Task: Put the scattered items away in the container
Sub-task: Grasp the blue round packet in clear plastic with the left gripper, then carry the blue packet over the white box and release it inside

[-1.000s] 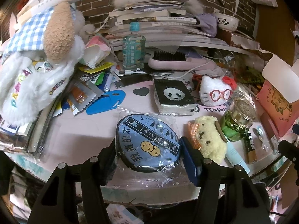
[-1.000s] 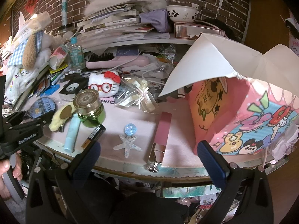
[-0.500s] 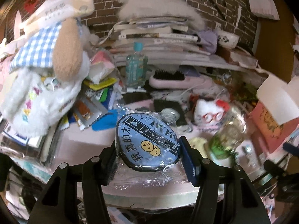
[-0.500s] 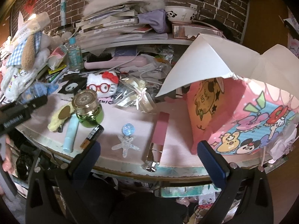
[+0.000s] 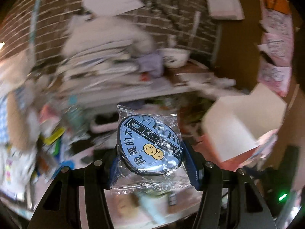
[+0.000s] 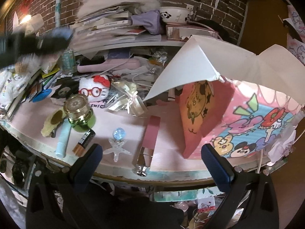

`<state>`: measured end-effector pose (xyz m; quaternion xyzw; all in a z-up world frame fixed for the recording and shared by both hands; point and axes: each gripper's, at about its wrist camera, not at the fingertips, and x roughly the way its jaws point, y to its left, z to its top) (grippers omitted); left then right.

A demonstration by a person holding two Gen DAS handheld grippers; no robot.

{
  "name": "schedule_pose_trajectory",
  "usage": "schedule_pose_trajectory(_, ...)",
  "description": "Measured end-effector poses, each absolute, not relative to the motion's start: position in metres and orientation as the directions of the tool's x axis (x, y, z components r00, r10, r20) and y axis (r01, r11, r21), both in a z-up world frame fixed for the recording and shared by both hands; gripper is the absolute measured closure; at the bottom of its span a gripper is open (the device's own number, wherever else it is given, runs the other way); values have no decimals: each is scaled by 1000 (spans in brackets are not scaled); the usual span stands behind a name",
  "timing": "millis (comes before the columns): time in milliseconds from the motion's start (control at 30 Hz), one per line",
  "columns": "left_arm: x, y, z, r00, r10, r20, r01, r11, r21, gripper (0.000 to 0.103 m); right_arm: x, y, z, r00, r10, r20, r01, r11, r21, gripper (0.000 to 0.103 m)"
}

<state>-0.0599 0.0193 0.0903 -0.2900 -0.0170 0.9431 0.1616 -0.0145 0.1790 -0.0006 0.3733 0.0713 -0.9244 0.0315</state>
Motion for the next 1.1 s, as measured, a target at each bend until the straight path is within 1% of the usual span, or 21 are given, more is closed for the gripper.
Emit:
schedule_pose_trajectory(133,-70,56,116,-717,446,-535,-451,-883,-131,50,-15,181,0,-718,2,-696,105,-988,-111,0)
schedule_pose_trajectory(233,-77,86,129,-649,525,-551,-555,-822,-129,50,-16,182,0,-717,3,-697,103,-989,-110,0)
schedule_pose_trajectory(367,-85,133,141,-574,556,-601,-649,-757,-80,51,-18,183,0,-715,4,-699,101,-989,-109,0)
schedule_pose_trajectory(433,-90,154,144,-529,570,-628,-687,-723,-78,51,-18,184,-1,-714,2,-700,102,-989,-107,0)
schedule_pose_trajectory(600,-102,198,141,-434,543,-719,-737,-672,-63,51,-18,186,-1,-712,-3,-702,104,-989,-101,0)
schedule_pose_trajectory(800,-116,232,130,-371,480,-795,-744,-666,-55,52,-22,194,-3,-702,-11,-712,97,-992,-80,0)
schedule_pose_trajectory(967,-136,250,118,-327,385,-863,-729,-684,-29,52,-21,202,-2,-705,-16,-709,92,-993,-69,0)
schedule_pose_trajectory(1100,-147,260,104,-302,318,-899,-719,-695,-5,52,-23,208,-4,-701,-18,-713,84,-995,-57,0)
